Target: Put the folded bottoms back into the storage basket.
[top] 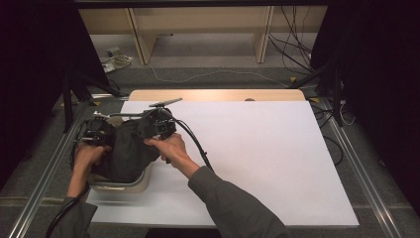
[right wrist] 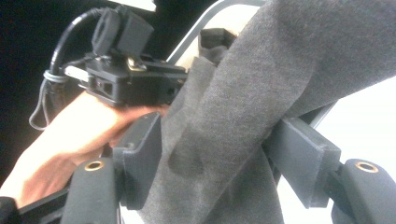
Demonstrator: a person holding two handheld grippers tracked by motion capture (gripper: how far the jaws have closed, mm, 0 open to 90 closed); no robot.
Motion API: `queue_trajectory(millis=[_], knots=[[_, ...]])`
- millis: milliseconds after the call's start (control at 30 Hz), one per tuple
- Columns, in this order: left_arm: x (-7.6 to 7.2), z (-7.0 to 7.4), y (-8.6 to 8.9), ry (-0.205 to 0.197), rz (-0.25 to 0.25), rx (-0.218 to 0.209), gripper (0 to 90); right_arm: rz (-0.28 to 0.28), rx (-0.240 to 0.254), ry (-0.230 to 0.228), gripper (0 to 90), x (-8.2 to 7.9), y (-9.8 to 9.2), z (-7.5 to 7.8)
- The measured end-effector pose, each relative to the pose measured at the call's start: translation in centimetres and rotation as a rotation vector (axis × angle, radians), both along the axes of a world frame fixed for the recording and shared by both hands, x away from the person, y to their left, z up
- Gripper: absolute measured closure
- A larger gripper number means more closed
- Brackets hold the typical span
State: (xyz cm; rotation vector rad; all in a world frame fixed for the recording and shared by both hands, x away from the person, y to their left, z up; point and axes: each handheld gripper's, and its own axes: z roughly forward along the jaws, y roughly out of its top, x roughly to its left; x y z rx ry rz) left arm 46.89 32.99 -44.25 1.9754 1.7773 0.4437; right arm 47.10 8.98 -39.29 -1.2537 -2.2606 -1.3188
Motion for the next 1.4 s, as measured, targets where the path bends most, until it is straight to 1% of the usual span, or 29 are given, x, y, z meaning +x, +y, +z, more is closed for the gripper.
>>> queue_trajectory(millis=[67, 133, 200, 233, 300, 367, 433, 467, 567, 600, 667, 700, 767, 867, 933, 967, 1033, 1133, 1200, 1267, 1300, 1333, 1367, 1400], knots=[[0.0, -0.2, 0.1, 0.001, 0.008, 0.015, 85.5, -0.002, 0.000, 0.001, 34.1, 0.0, -0.1, 0.2], [-0.1, 0.1, 0.1, -0.004, 0.011, 0.016, 84.3, -0.002, 0.001, -0.007, 33.3, 0.0, -0.3, 0.3], [-0.3, 0.7, 0.3, -0.016, 0.010, -0.011, 80.2, -0.005, -0.001, -0.018, 32.6, 0.0, -0.5, 0.6], [-0.4, 1.0, 0.5, -0.024, 0.010, -0.032, 77.4, -0.004, 0.000, -0.022, 32.3, 0.1, -0.7, 0.6], [-0.6, 1.6, 0.9, -0.030, 0.009, -0.043, 72.1, -0.019, 0.010, -0.027, 31.1, 0.2, -1.1, 0.9], [-0.9, 2.2, 1.4, -0.038, 0.016, -0.072, 66.0, -0.021, 0.009, -0.029, 30.3, 0.4, -1.5, 1.0], [-1.1, 2.8, 1.7, -0.042, 0.025, -0.079, 57.9, -0.037, 0.010, -0.037, 29.6, 0.6, -2.0, 1.1], [-1.3, 3.3, 1.8, -0.051, 0.032, -0.083, 54.4, -0.042, 0.014, -0.035, 29.5, 0.6, -2.2, 1.1], [-1.8, 4.8, 2.1, -0.084, 0.053, -0.123, 49.1, -0.045, 0.019, -0.033, 28.6, 0.8, -2.7, 1.2], [-1.9, 5.2, 2.1, -0.089, 0.056, -0.128, 47.3, -0.049, 0.020, -0.034, 28.6, 0.8, -2.9, 1.3], [-2.3, 6.1, 1.8, -0.092, 0.047, -0.150, 43.4, -0.049, 0.024, -0.038, 28.2, 0.9, -3.1, 1.3], [-2.4, 6.4, 1.6, -0.099, 0.042, -0.160, 42.5, -0.047, 0.022, -0.038, 28.1, 0.9, -3.3, 1.4], [-2.5, 6.9, 1.1, -0.100, 0.031, -0.169, 40.6, -0.046, 0.019, -0.042, 27.9, 0.9, -3.6, 1.5], [-2.4, 6.9, 0.3, -0.084, 0.019, -0.153, 37.6, -0.048, 0.018, -0.046, 27.2, 0.9, -4.1, 1.6], [-2.4, 6.9, 0.0, -0.074, 0.009, -0.166, 35.9, -0.053, 0.026, -0.049, 27.1, 0.9, -4.5, 1.7], [-2.4, 7.0, -0.2, -0.074, 0.002, -0.181, 35.5, -0.052, 0.027, -0.050, 27.1, 0.9, -4.7, 1.8], [-2.6, 7.1, -0.5, -0.076, 0.002, -0.184, 33.9, -0.053, 0.023, -0.059, 26.8, 0.8, -5.4, 1.9], [-2.8, 7.5, -1.2, -0.073, -0.013, -0.174, 32.6, -0.055, 0.012, -0.071, 26.0, 0.6, -6.3, 2.0], [-3.1, 7.6, -1.9, -0.070, -0.035, -0.167, 31.9, -0.058, 0.002, -0.081, 25.6, 0.5, -7.0, 1.9], [-3.3, 7.6, -2.6, -0.063, -0.054, -0.154, 32.2, -0.060, 0.000, -0.084, 25.2, 0.3, -7.6, 1.7], [-3.4, 7.6, -2.9, -0.063, -0.064, -0.154, 34.0, -0.062, 0.002, -0.080, 25.1, 0.2, -8.0, 1.6], [-3.5, 7.6, -3.1, -0.066, -0.069, -0.163, 35.8, -0.065, 0.004, -0.082, 25.1, 0.1, -8.3, 1.4], [-3.6, 7.6, -3.4, -0.072, -0.078, -0.184, 36.8, -0.064, 0.002, -0.079, 24.9, 0.0, -8.6, 1.4], [-3.7, 7.5, -3.6, -0.071, -0.083, -0.191, 38.3, -0.065, 0.000, -0.084, 24.8, -0.1, -9.0, 1.2]])
